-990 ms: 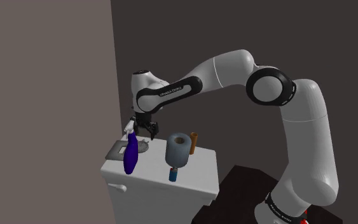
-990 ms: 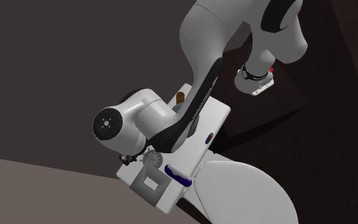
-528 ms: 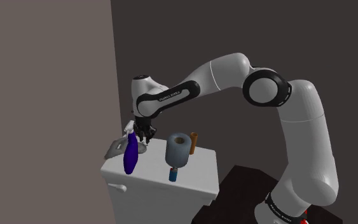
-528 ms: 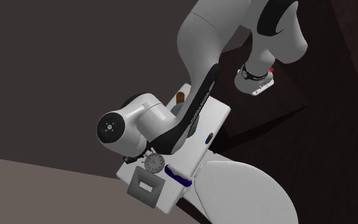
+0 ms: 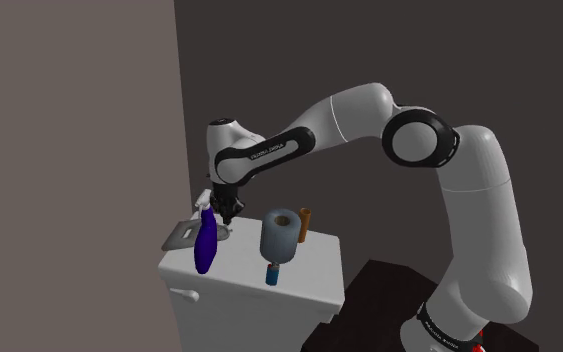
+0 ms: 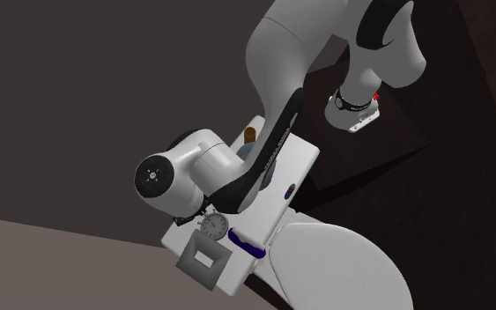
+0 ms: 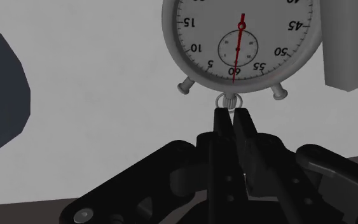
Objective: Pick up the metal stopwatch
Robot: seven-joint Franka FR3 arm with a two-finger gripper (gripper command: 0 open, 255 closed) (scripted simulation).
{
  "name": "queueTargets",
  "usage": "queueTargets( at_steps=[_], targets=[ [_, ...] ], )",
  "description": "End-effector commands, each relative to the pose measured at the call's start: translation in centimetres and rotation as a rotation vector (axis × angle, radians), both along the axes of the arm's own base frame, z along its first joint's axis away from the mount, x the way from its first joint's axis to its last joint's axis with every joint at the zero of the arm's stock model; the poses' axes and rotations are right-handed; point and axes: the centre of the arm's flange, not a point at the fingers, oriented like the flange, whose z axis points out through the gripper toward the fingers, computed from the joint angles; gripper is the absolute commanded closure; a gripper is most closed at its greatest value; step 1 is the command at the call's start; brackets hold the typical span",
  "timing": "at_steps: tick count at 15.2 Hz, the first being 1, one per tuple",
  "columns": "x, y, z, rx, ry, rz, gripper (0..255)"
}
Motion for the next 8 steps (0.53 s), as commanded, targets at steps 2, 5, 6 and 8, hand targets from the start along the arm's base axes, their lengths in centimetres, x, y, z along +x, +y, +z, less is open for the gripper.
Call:
queueTargets(
  at_steps=[2, 5, 6, 8],
  targets=[
    [0.2, -1.3, 0.2, -0.009, 0.016, -0.015, 255],
    [-0.3, -0.2, 0.2, -0.001, 0.017, 0.002, 0],
    [-0.5, 0.8, 1.1, -0.005, 0.022, -0.022, 0],
    [-0.8, 2.4, 2.6, -0.012, 0.031, -0.064, 0]
  ],
)
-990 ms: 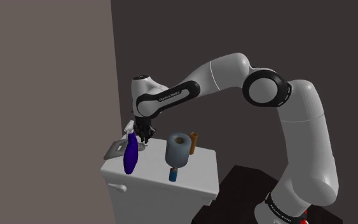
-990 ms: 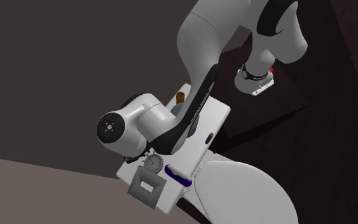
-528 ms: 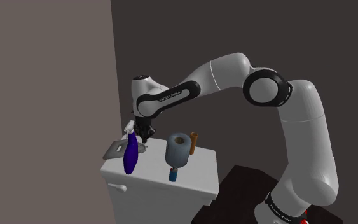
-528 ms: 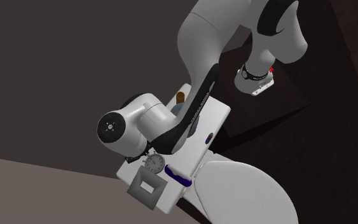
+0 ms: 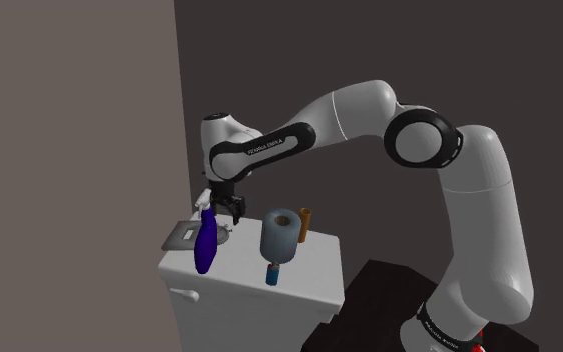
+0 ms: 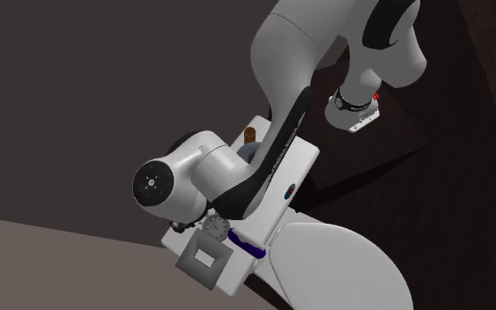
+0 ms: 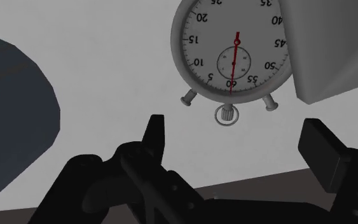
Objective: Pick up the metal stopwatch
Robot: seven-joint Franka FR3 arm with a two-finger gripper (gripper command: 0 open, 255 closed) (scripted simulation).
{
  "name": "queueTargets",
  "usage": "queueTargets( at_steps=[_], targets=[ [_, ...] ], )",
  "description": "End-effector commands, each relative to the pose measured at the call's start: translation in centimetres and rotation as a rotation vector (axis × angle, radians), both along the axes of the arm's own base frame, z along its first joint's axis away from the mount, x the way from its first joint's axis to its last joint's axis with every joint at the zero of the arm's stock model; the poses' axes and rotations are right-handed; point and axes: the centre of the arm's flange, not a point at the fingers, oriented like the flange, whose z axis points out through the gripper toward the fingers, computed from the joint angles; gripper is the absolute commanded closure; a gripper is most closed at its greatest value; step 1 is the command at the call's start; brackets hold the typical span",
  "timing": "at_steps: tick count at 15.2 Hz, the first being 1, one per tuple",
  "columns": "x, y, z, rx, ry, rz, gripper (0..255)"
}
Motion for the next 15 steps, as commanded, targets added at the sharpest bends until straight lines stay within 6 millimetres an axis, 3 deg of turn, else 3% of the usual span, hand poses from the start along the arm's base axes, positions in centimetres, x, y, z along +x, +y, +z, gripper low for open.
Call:
queueTargets(
  at_steps=[1, 9, 10, 15],
  targets=[
    [-0.3, 0.7, 0.3, -0.004, 0.005, -0.02, 0],
    [-0.3, 0.7, -3.2, -0.004, 0.005, -0.02, 0],
    [-0.3, 0.7, -3.2, -0.004, 0.005, -0.02, 255],
    [-0.2, 0.8, -3.1, -0.004, 0.005, -0.02, 255]
  ],
)
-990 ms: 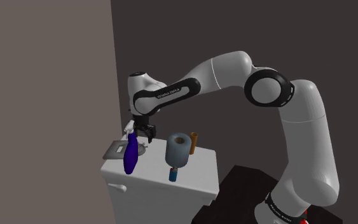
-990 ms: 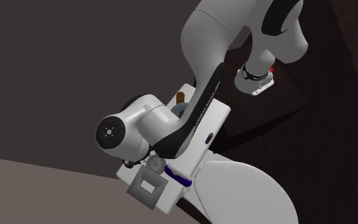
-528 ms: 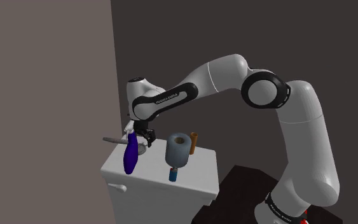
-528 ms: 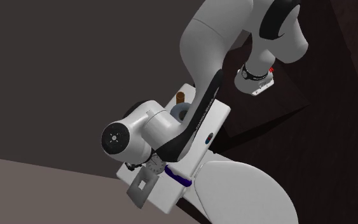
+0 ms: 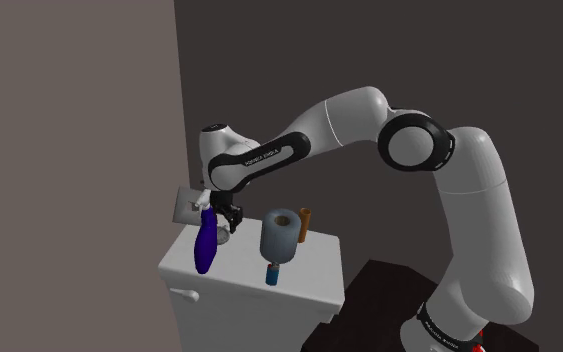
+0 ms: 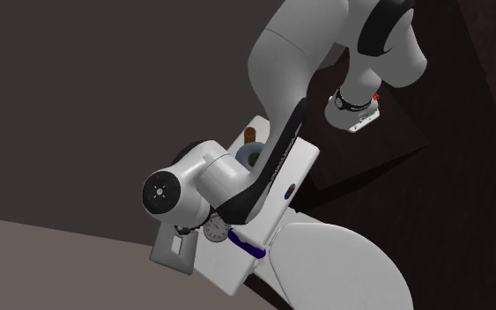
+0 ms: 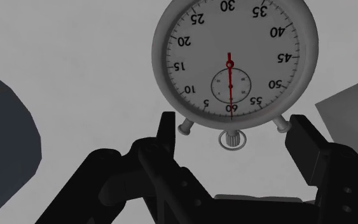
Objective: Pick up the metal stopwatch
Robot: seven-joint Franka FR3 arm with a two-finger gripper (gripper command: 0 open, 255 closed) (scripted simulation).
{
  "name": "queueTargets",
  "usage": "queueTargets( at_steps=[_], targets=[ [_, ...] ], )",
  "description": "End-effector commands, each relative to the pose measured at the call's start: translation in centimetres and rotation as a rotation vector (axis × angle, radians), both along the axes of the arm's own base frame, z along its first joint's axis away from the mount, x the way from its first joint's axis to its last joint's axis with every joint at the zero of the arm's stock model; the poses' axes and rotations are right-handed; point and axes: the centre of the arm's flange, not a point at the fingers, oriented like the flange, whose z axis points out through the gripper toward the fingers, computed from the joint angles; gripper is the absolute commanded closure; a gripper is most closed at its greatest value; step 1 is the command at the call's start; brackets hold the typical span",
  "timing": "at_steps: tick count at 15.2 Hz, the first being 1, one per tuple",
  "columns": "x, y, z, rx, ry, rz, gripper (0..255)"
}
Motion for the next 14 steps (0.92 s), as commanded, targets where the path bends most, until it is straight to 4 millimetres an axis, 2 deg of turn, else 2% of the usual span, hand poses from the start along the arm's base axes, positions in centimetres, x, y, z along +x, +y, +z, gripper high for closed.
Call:
queueTargets(
  at_steps=[1, 4, 14],
  targets=[
    [-0.1, 0.1, -0.2, 0.0, 0.004, 0.002, 255],
    [-0.2, 0.0, -0.2, 0.001, 0.004, 0.002, 255],
    [-0.2, 0.0, 5.1, 0.001, 0.004, 0.002, 255]
  ],
)
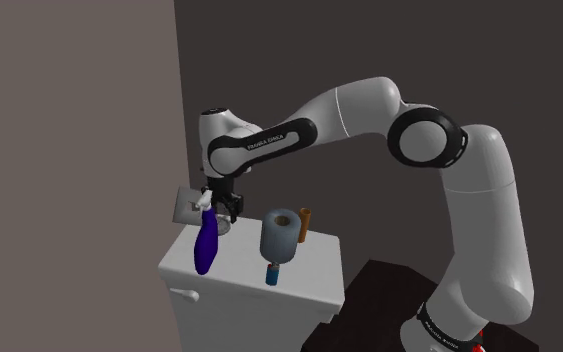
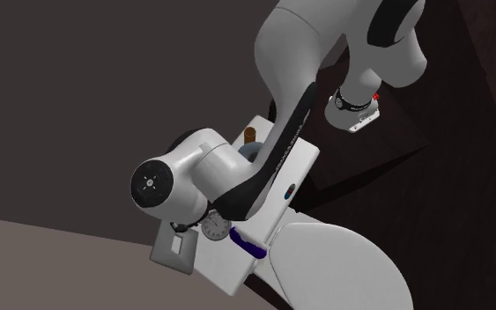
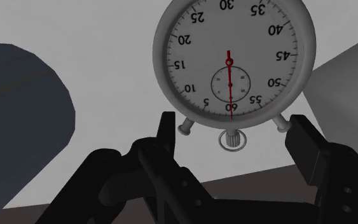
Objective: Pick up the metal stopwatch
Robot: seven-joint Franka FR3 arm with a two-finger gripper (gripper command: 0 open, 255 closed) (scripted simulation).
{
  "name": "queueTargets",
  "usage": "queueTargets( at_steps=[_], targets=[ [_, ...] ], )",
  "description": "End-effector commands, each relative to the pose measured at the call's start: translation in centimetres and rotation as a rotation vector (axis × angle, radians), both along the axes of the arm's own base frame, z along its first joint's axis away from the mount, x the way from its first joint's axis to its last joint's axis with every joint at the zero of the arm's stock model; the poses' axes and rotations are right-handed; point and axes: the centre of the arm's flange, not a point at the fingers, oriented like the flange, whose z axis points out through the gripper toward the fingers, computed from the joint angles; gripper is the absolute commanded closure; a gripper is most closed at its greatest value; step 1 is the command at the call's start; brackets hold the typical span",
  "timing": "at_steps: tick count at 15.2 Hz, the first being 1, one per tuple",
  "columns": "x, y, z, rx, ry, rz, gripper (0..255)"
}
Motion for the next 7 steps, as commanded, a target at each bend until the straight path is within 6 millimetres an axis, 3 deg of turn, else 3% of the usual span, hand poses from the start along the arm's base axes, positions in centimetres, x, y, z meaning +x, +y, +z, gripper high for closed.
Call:
queueTargets(
  at_steps=[1, 5, 7],
  targets=[
    [0.0, 0.1, 1.1, 0.0, 0.0, 0.0, 255],
    [0.0, 0.1, 3.2, 0.0, 0.0, 0.0, 255],
    [0.0, 0.1, 3.3, 0.0, 0.0, 0.0, 255]
  ],
)
